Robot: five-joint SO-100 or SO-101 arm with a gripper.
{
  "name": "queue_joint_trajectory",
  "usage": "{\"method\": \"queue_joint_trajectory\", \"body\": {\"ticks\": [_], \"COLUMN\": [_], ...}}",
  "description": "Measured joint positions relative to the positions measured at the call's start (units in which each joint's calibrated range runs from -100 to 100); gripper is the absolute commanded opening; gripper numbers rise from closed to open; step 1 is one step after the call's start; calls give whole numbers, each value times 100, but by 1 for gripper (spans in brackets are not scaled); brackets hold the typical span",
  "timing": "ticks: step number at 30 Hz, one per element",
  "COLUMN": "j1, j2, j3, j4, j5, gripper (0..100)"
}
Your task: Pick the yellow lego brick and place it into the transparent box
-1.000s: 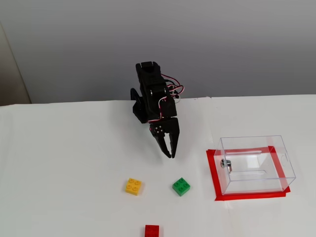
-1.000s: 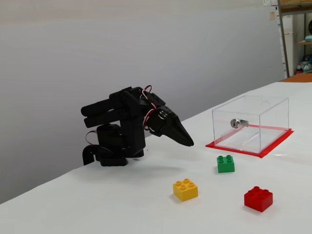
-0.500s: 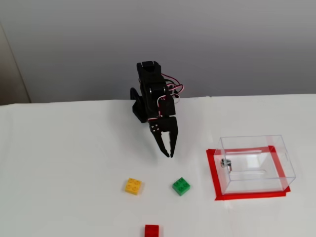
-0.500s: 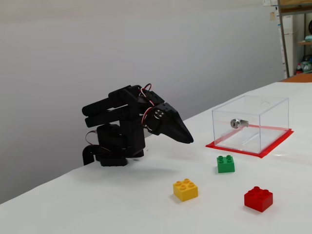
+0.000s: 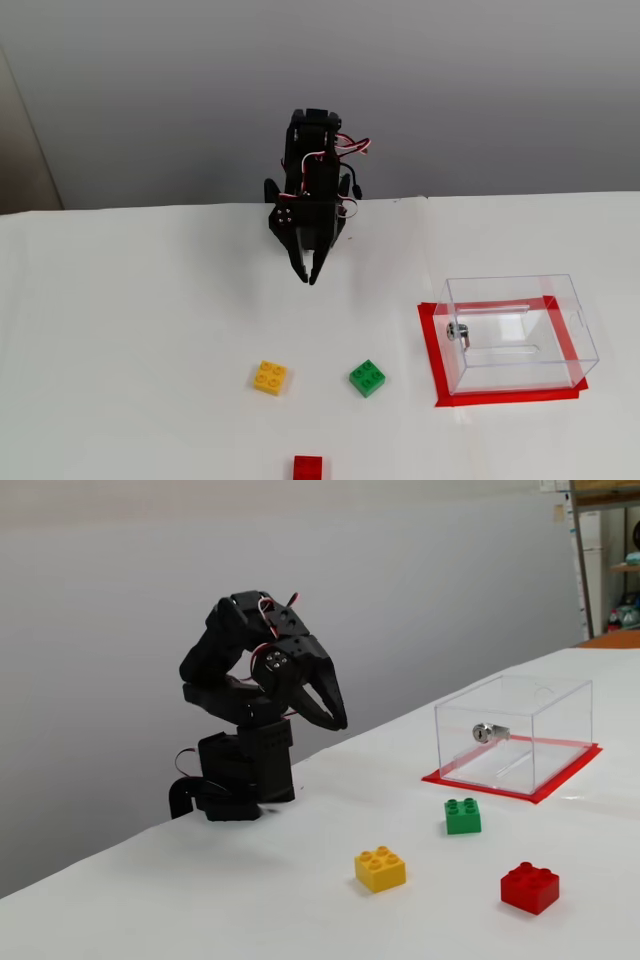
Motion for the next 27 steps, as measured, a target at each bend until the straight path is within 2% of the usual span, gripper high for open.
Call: {"method": "queue_joint_trajectory", "body": {"ticks": [6, 14, 17, 21, 27], "j1": [524, 1741, 2115, 2158, 2073], "j2": [1531, 2486, 3011, 3738, 4448], "j3": [-1271, -1571, -1571, -1589, -1589], "j4": [120, 120, 77, -283, -823], "j5": [103, 112, 112, 112, 112], "gripper": [2, 2, 8, 14, 14]}}
